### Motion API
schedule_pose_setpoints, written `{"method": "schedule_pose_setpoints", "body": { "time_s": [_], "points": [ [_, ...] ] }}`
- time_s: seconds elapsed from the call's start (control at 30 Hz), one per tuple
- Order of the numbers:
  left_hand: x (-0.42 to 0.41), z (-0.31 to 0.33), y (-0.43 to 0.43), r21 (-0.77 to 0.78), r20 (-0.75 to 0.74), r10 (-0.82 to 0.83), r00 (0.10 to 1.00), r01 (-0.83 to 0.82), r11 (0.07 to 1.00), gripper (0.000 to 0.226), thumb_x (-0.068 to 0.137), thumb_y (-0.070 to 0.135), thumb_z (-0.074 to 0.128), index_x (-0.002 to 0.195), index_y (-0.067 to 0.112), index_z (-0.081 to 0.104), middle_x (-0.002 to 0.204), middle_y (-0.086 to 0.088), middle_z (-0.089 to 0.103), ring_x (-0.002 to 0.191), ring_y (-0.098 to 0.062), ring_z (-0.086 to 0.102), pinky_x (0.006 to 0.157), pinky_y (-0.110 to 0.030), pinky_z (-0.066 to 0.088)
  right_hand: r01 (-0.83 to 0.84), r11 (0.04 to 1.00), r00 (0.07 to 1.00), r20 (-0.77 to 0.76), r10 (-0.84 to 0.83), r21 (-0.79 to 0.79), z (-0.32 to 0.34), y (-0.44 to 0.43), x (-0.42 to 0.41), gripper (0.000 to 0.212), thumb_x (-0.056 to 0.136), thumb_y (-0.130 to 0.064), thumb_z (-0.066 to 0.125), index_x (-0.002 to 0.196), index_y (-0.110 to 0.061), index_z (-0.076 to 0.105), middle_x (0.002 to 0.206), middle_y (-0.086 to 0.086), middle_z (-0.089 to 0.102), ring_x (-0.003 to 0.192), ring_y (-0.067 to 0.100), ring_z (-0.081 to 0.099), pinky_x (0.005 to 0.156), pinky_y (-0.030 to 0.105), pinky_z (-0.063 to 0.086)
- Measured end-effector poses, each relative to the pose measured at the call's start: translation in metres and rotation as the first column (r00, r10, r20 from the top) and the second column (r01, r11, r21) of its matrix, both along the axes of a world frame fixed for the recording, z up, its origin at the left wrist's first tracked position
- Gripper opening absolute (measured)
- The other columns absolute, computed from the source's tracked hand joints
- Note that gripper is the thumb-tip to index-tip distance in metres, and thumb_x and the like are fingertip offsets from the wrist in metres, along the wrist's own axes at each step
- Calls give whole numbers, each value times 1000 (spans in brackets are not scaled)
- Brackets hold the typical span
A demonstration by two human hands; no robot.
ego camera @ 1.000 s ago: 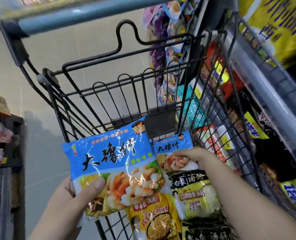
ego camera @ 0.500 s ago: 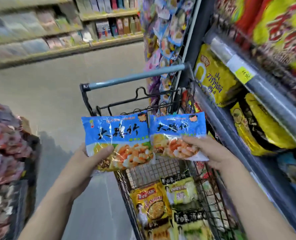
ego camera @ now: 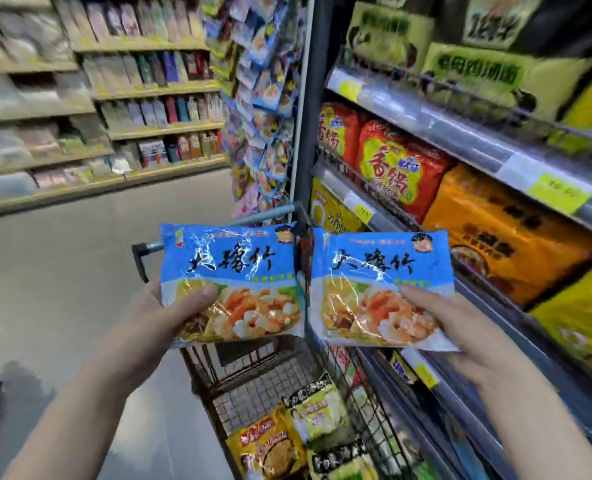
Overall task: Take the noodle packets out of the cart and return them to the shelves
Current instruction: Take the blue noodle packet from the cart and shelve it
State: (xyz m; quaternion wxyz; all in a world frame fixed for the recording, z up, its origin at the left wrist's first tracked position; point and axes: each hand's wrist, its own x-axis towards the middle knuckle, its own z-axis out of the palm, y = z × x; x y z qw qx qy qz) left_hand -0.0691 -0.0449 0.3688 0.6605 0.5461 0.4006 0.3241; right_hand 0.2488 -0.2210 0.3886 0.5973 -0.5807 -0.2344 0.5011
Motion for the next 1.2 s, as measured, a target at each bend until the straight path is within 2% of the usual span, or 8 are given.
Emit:
{"method": "schedule_pose_setpoints", "body": {
  "time_s": [0.1,0.4,0.63,0.77,0.87,1.03,1.13,1.2],
  "points": [
    [-2,15,-17,67,22,1,1000,-2,998,105,25,63,98,109,5,70,98,-14,80,77,-23,78,62,-27,61,35,998,999,7,-35,47,19,-27,0,37,78,-15,66,114,-7,70,97,12,80,73,21,78,57,30,61],
    [3,59,-119,143,49,25,998,-32,989,109,34,57,100,123,5,64,112,-18,77,91,-29,77,71,-33,63,-44,978,998,41,37,204,60,-112,3,25,82,-13,65,105,-3,71,89,15,80,69,20,77,56,28,61],
    [26,85,-189,172,48,-45,998,36,984,107,34,56,100,121,5,65,113,-18,77,91,-27,78,71,-30,63,-13,974,997,81,-6,228,77,-195,14,43,76,-23,73,114,-3,72,108,23,77,81,27,78,70,36,65],
    [43,102,-219,216,80,-122,989,103,971,109,36,58,99,124,4,64,114,-19,76,92,-28,77,73,-30,63,19,972,997,67,-35,236,91,-245,14,62,57,-32,95,111,-7,76,109,22,77,86,31,78,66,36,64],
    [53,111,-235,237,95,-180,979,153,959,109,34,58,100,122,3,65,114,-20,76,92,-29,77,75,-31,64,81,963,992,77,-104,255,103,-283,10,39,66,-25,79,102,-10,79,104,20,79,78,26,78,60,32,62],
    [64,121,-261,284,134,-354,926,306,909,87,33,56,101,104,15,74,111,-18,77,89,-27,77,73,-31,64,226,937,959,108,-262,268,116,-342,-13,36,79,-17,68,113,-5,72,101,17,79,77,24,78,60,31,62],
    [72,123,-272,323,148,-439,886,376,868,94,36,58,99,115,16,71,114,-13,77,95,-27,77,74,-30,63,331,895,909,153,-387,299,120,-378,-35,16,80,-14,70,90,-15,83,90,10,81,73,19,78,59,27,62],
    [79,118,-278,361,98,-462,882,401,842,101,38,68,94,120,15,69,115,-12,77,102,-31,75,85,-41,63,417,855,854,188,-485,310,120,-406,-52,10,70,-17,74,73,-18,84,74,4,79,62,13,75,53,20,58]
  ]
}}
